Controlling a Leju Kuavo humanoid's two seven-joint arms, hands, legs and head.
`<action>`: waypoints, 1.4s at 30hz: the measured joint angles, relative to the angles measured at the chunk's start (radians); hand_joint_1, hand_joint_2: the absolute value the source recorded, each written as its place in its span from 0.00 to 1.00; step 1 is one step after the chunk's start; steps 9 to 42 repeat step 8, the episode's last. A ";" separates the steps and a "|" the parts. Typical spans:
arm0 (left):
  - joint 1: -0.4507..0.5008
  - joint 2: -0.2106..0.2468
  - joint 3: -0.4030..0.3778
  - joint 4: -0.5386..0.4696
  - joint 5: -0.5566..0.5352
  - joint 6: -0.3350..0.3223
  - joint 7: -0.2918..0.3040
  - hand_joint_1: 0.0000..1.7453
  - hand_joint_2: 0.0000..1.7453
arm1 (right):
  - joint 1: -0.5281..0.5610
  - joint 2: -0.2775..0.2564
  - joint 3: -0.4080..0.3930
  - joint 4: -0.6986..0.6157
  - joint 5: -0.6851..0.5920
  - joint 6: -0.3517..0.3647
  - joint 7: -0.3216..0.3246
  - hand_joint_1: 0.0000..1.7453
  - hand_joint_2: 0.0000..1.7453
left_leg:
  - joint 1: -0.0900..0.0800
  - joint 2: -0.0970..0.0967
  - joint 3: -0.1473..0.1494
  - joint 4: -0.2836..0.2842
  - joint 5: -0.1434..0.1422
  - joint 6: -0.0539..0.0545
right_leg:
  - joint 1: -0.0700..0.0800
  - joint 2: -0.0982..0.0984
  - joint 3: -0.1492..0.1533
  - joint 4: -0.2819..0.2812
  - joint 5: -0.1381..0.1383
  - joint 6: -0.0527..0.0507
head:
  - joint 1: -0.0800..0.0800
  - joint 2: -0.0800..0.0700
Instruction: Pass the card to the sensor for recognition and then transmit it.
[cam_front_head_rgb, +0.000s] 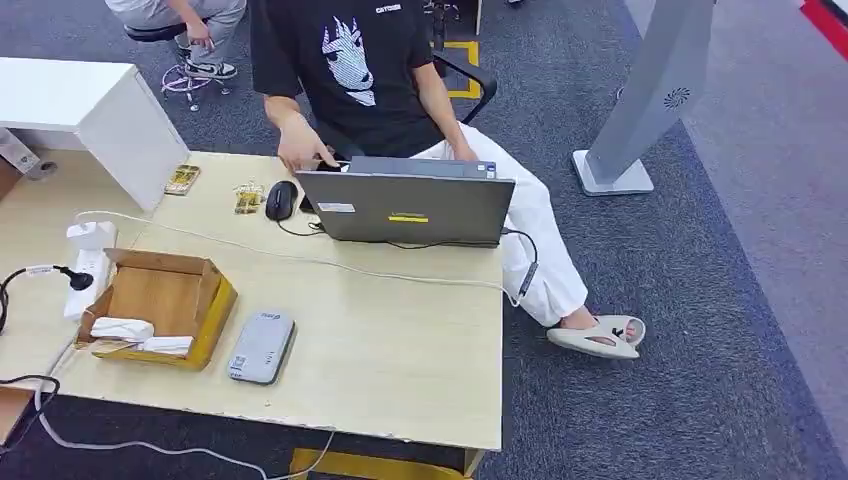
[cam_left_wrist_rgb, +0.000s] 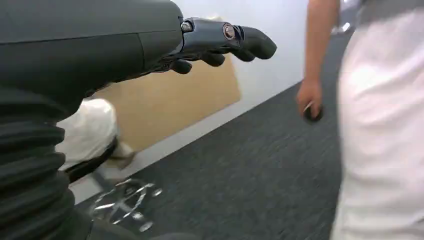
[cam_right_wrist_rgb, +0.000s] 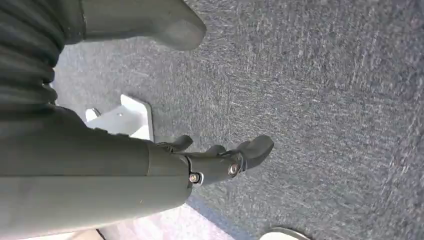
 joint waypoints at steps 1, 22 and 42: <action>-0.016 0.000 0.018 0.031 0.000 0.000 0.000 0.00 1.00 | 0.000 0.000 -0.005 0.001 0.011 0.000 -0.003 0.00 1.00 | 0.000 0.000 0.000 0.000 0.000 0.000 | 0.000 0.000 0.000 0.000 0.000 0.000 | 0.000 0.000; -0.084 -0.005 0.085 0.193 0.000 0.003 0.000 0.00 1.00 | 0.003 0.000 -0.028 0.003 0.021 0.002 -0.008 0.00 1.00 | 0.000 0.001 0.000 0.000 0.000 0.000 | 0.000 0.001 0.000 0.000 0.000 0.000 | 0.000 0.000; -0.084 -0.005 0.085 0.193 0.000 0.003 0.000 0.00 1.00 | 0.003 0.000 -0.028 0.003 0.021 0.002 -0.008 0.00 1.00 | 0.000 0.001 0.000 0.000 0.000 0.000 | 0.000 0.001 0.000 0.000 0.000 0.000 | 0.000 0.000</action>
